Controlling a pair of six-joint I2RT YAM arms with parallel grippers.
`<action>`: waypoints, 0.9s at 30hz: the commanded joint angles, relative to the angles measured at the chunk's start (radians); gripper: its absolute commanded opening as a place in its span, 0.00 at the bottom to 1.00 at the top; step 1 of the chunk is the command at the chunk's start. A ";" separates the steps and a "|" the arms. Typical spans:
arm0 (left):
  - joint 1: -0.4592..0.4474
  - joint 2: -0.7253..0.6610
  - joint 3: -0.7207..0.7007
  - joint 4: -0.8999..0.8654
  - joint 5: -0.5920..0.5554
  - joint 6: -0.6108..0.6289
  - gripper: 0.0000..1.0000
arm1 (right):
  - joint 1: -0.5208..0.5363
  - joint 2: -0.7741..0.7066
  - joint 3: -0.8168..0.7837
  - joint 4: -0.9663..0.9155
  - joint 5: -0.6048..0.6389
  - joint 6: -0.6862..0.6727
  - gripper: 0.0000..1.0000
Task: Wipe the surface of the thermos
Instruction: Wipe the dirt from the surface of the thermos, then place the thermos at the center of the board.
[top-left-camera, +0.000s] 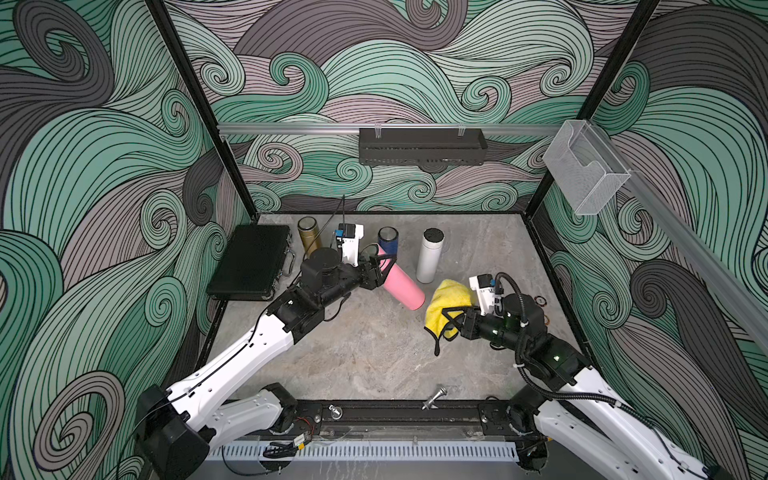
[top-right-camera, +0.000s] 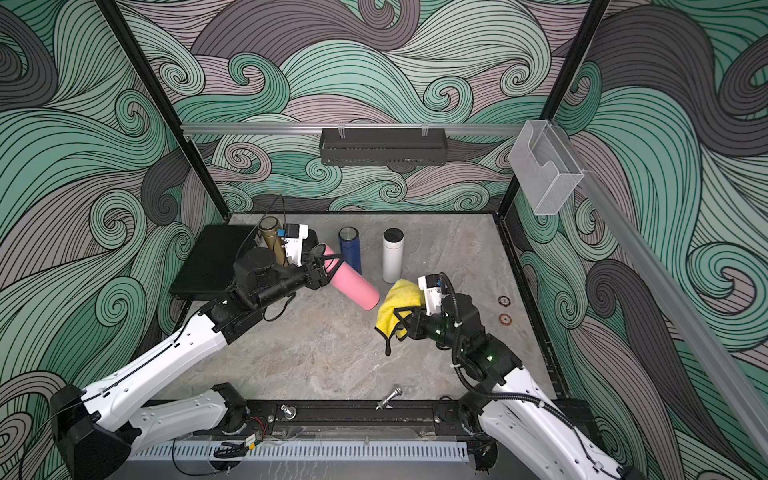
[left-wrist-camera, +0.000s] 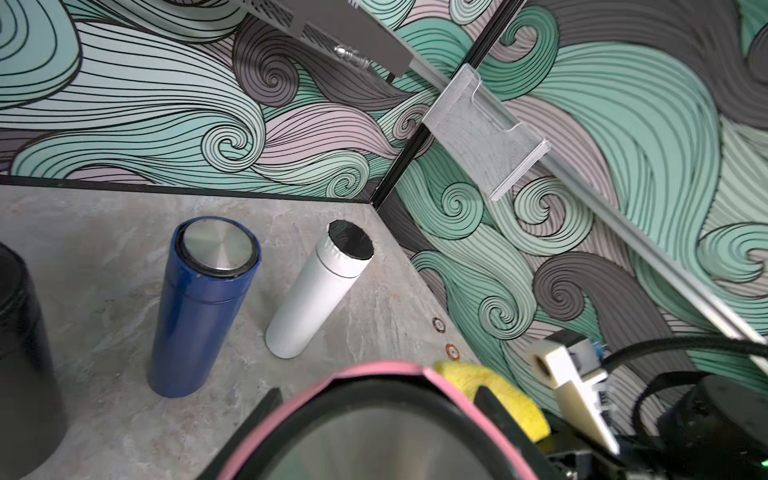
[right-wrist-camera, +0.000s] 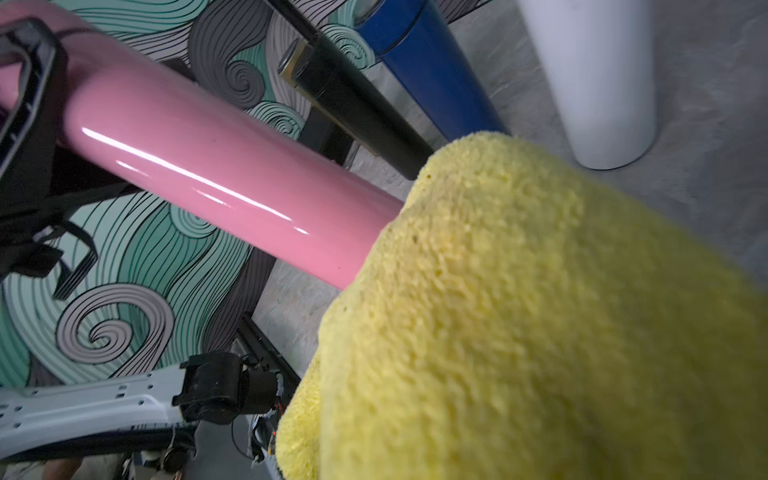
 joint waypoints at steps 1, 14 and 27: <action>0.005 0.025 0.016 -0.007 -0.075 0.132 0.00 | -0.031 0.086 0.074 -0.238 0.215 -0.050 0.00; -0.128 0.136 0.031 -0.017 -0.283 0.400 0.00 | -0.093 0.324 0.151 -0.211 0.341 -0.142 0.00; -0.146 0.233 0.050 -0.042 -0.302 0.424 0.00 | -0.198 0.580 0.127 -0.029 0.224 -0.150 0.00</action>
